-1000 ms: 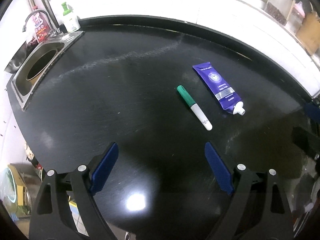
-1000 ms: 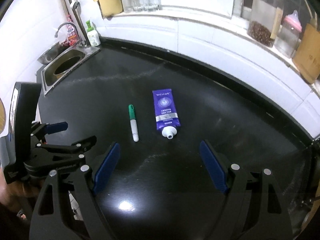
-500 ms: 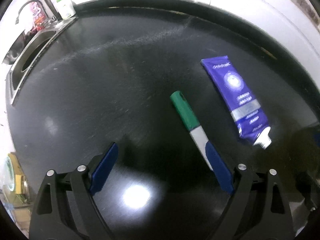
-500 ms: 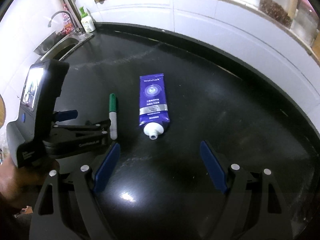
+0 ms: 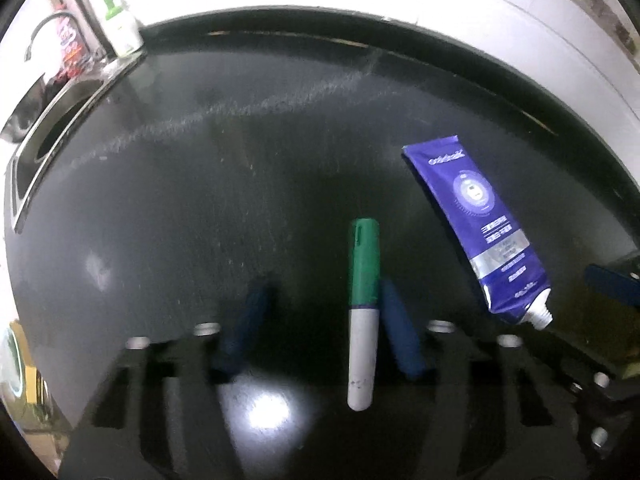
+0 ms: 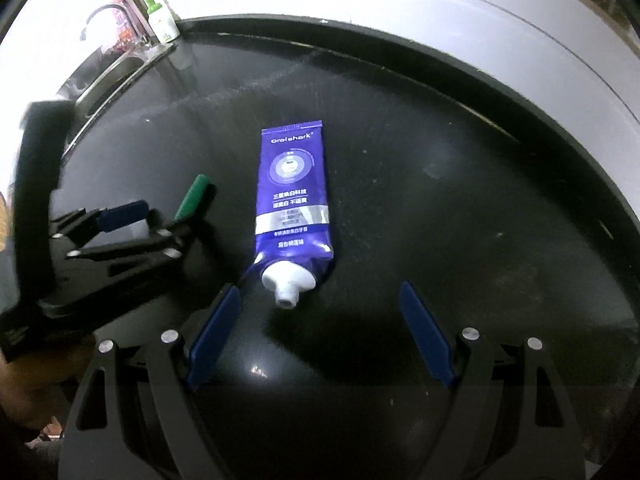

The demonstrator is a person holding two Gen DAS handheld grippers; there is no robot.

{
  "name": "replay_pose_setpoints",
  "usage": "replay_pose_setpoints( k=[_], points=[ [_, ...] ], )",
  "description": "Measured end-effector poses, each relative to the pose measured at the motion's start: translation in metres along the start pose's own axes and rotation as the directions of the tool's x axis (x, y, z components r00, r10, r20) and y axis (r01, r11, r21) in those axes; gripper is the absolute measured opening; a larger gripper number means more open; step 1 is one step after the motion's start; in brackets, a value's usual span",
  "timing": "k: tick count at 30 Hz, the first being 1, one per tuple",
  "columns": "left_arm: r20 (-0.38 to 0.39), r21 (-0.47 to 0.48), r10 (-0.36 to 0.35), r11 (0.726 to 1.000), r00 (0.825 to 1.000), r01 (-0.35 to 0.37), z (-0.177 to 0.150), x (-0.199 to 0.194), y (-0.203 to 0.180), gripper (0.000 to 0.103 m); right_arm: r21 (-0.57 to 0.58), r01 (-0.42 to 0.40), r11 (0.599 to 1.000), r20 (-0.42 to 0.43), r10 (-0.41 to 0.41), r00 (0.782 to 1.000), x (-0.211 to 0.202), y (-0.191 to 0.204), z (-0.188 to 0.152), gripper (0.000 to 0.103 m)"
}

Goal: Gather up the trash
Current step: 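Grasp the green marker with the left tool while the right tool grasps the purple toothpaste tube, then carry the green marker and purple tube down over the black bin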

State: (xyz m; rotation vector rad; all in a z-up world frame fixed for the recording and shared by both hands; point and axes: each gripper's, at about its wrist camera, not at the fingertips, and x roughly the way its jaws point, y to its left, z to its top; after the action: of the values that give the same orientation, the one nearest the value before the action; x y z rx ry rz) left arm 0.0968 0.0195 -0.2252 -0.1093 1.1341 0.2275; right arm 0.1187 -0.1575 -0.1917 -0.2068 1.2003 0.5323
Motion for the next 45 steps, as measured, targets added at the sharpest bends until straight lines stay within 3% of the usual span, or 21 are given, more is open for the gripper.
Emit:
replay_pose_setpoints(
  k=[2, 8, 14, 17, 18, 19, 24, 37, 45],
  points=[
    [0.007, 0.015, 0.004, 1.0, 1.0, -0.004, 0.002, 0.0, 0.002, 0.013, -0.003, 0.002, 1.0, -0.009, -0.002, 1.0, 0.007, 0.001, 0.004, 0.079],
    [0.021, 0.029, -0.013, 0.999, 1.0, 0.013, 0.004, 0.001, 0.013, 0.013, -0.014, 0.012, 1.0, -0.023, -0.013, 1.0, 0.024, 0.01, 0.017, 0.079],
    [0.0, 0.004, -0.032, 0.999, 1.0, 0.032, 0.004, -0.001, 0.028, 0.013, -0.057, 0.076, 0.995, 0.013, -0.075, 0.997, 0.038, 0.027, 0.031, 0.079],
    [-0.006, 0.013, -0.027, 1.0, 1.0, 0.028, 0.006, -0.003, 0.033, 0.013, -0.071, 0.09, 0.993, 0.026, -0.088, 0.996, 0.042, 0.03, 0.038, 0.071],
    [-0.008, 0.017, -0.025, 1.0, 1.0, 0.025, 0.007, -0.004, 0.035, 0.013, -0.07, 0.09, 0.993, 0.032, -0.088, 0.996, 0.041, 0.031, 0.04, 0.057],
    [-0.006, 0.02, -0.021, 1.0, 1.0, 0.022, 0.008, -0.008, 0.037, 0.013, -0.071, 0.09, 0.993, 0.035, -0.088, 0.995, 0.041, 0.031, 0.043, 0.051],
    [0.009, 0.014, -0.012, 1.0, 1.0, 0.012, 0.011, -0.023, 0.048, 0.013, -0.064, 0.079, 0.995, 0.0, -0.079, 0.997, 0.04, 0.033, 0.048, 0.051],
    [0.094, -0.052, 0.01, 0.999, 0.996, -0.005, -0.006, -0.081, 0.084, 0.013, -0.105, 0.075, 0.992, 0.115, -0.063, 0.991, -0.043, 0.077, 0.04, 0.051],
    [0.098, -0.101, 0.044, 0.994, 0.994, -0.034, -0.03, -0.1, 0.113, 0.013, -0.139, 0.061, 0.988, 0.141, -0.041, 0.989, -0.058, 0.107, 0.036, 0.051]
  ],
)
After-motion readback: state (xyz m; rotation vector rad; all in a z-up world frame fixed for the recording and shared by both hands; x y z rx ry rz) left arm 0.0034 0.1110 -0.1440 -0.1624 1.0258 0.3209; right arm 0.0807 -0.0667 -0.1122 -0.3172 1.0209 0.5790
